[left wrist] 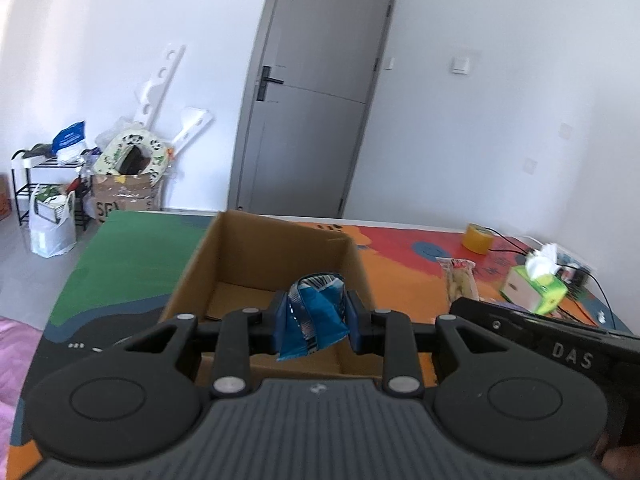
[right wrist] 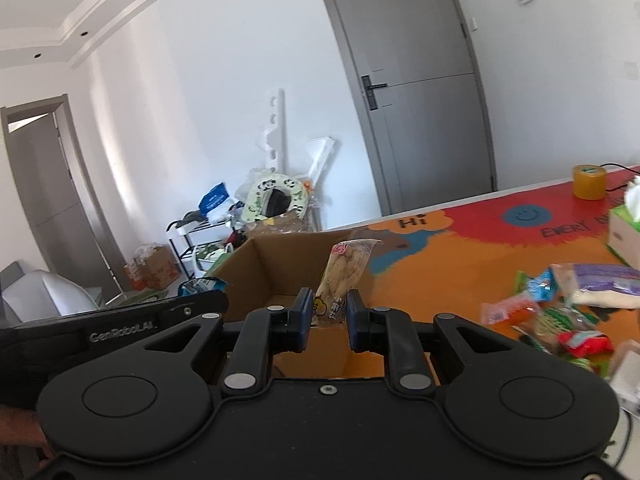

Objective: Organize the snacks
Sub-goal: 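Carry both snacks over the cardboard box and open both tools to drop them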

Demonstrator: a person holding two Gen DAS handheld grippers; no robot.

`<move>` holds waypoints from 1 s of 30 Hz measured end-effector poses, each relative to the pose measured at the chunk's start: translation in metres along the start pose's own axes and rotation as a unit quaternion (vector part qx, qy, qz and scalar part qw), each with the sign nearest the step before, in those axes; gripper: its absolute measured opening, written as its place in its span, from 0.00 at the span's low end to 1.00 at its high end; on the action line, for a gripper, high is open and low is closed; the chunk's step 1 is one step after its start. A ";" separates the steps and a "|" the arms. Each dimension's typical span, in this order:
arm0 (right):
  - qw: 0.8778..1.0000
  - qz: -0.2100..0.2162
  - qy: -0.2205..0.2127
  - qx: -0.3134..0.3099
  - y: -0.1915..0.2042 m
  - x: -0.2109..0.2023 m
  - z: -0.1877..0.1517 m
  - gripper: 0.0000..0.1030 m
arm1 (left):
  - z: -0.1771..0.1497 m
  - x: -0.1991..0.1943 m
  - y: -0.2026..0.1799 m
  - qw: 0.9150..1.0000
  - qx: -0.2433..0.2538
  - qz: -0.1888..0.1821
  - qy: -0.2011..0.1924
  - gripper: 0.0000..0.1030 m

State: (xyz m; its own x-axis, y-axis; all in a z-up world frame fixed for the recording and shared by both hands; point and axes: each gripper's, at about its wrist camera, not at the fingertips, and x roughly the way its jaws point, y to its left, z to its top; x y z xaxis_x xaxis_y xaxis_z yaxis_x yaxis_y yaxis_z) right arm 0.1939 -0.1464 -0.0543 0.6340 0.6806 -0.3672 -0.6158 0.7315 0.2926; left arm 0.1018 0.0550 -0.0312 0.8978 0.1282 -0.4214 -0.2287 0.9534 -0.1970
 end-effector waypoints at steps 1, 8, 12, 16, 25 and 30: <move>1.000 0.003 0.001 -0.001 0.003 0.003 0.000 0.19 | 0.002 0.000 0.005 1.000 -0.002 0.002 -0.001 0.28; 1.000 0.019 0.013 -0.006 0.016 0.022 0.003 0.19 | 0.009 0.014 0.028 1.000 -0.021 0.015 0.005 0.28; 0.999 0.025 0.024 -0.008 0.024 0.034 0.003 0.19 | 0.013 0.019 0.040 0.999 -0.029 0.025 0.006 0.32; 0.999 0.031 0.030 -0.007 0.029 0.043 0.004 0.19 | 0.018 0.017 0.048 0.999 -0.040 0.028 0.007 0.36; 0.999 0.042 0.031 -0.005 0.037 0.053 0.007 0.27 | 0.017 0.009 0.053 0.998 -0.054 0.045 0.005 0.50; 0.999 0.037 0.028 0.011 0.028 0.040 0.005 0.32 | 0.012 0.007 0.049 0.997 -0.059 0.046 0.014 0.65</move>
State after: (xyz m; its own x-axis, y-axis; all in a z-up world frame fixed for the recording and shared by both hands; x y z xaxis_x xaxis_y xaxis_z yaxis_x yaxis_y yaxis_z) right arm 0.2046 -0.0988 -0.0565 0.5600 0.7298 -0.3921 -0.6493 0.6806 0.3394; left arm 0.1009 0.1062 -0.0335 0.8606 0.2040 -0.4666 -0.3530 0.8994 -0.2579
